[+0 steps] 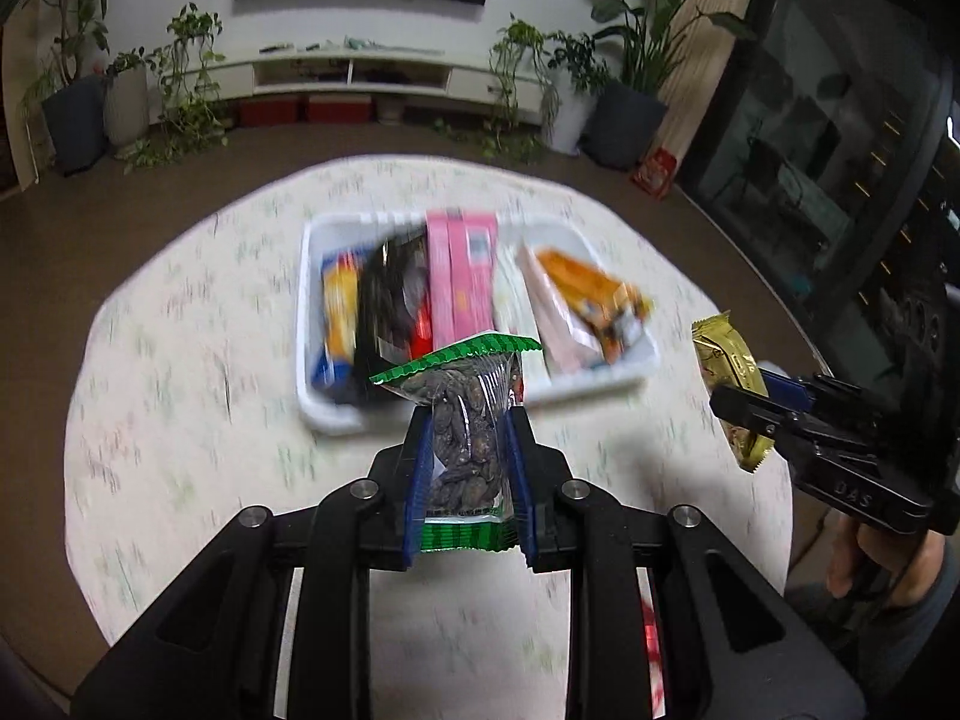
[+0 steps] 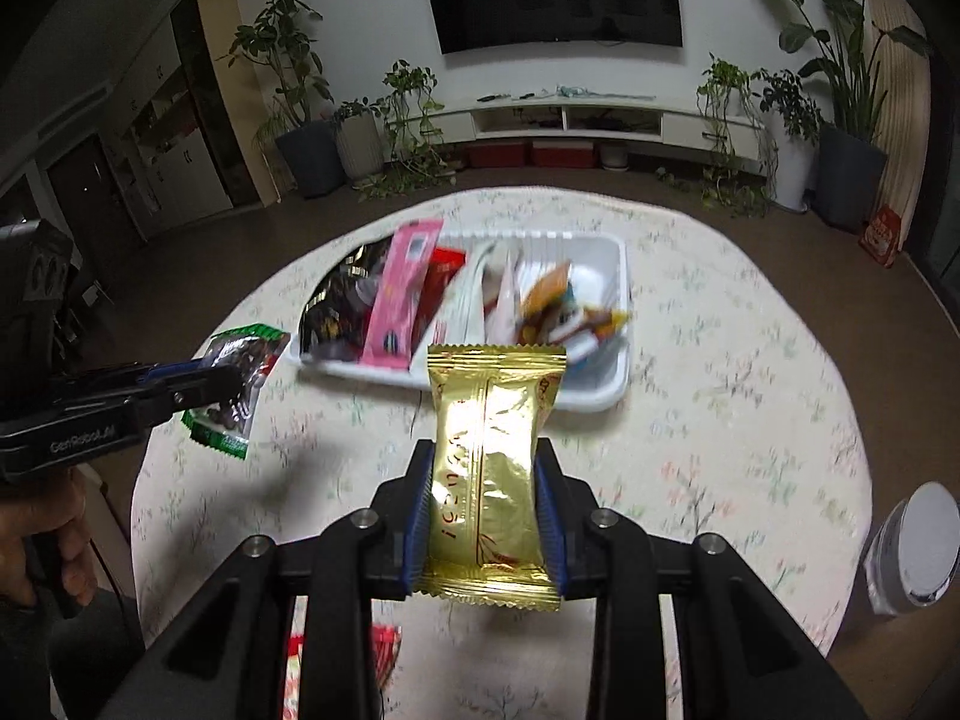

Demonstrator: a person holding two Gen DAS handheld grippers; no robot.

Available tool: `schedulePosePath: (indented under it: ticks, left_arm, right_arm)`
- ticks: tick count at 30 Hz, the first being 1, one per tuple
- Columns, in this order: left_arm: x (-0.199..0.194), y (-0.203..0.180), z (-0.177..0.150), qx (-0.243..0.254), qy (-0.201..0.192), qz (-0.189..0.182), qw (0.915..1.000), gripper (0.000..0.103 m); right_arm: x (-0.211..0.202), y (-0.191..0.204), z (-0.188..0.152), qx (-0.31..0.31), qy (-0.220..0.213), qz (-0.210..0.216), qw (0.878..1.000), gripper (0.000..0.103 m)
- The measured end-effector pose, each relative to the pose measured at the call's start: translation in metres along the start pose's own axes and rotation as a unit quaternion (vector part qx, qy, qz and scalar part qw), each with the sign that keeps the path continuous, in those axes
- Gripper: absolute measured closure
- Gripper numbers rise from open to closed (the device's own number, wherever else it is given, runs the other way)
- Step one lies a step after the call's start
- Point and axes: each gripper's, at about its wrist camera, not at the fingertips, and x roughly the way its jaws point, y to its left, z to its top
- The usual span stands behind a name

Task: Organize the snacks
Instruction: 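Lift the seed bag with the left tool while the right carries the gold bar toward the tray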

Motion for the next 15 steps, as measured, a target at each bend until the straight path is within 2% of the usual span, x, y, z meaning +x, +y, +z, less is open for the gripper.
schedulePosePath:
  ticks: [7,11,15]
  left_arm:
    - [0.035,0.014,0.061,-0.013,-0.021,0.019,0.9995,0.082]
    - [0.066,0.018,0.085,-0.009,-0.018,0.034,0.9992,0.081]
    - [0.094,0.021,0.095,-0.001,-0.006,0.047,0.9989,0.081]
  right_arm:
    - [0.037,0.0,0.079,-0.004,0.002,-0.011,1.0,0.07]
    - [0.07,0.002,0.105,-0.002,0.018,-0.02,1.0,0.07]
    - [0.103,0.0,0.115,0.004,0.038,-0.036,0.999,0.07]
